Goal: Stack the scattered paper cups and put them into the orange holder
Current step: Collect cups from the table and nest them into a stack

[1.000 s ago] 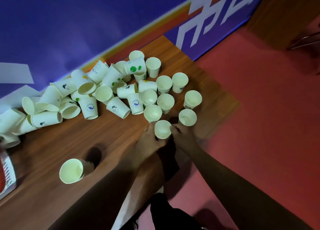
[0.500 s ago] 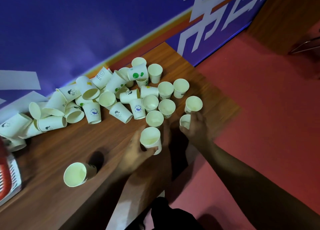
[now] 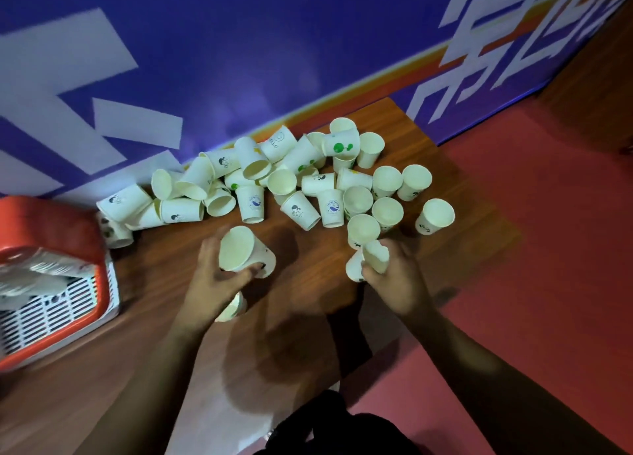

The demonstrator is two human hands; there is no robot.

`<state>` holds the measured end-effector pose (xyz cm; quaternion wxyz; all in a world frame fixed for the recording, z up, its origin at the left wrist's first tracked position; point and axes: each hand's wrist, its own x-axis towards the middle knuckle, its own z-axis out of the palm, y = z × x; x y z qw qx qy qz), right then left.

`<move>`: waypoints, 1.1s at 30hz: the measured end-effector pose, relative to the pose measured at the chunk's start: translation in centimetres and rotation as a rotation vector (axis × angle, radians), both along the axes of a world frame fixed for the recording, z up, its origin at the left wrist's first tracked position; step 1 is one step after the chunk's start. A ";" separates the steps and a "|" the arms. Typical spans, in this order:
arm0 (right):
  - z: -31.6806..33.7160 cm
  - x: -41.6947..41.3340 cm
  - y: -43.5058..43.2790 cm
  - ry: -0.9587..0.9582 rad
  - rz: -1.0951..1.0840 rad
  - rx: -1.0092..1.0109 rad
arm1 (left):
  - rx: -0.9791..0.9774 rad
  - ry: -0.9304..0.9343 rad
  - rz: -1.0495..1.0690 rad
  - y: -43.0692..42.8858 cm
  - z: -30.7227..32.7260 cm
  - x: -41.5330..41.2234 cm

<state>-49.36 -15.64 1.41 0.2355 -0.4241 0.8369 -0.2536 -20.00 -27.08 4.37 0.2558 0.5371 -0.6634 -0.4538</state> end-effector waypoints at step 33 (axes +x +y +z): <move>3.5 19.4 -4.4 -0.136 0.349 0.005 | 0.172 -0.018 -0.274 2.7 -7.1 9.2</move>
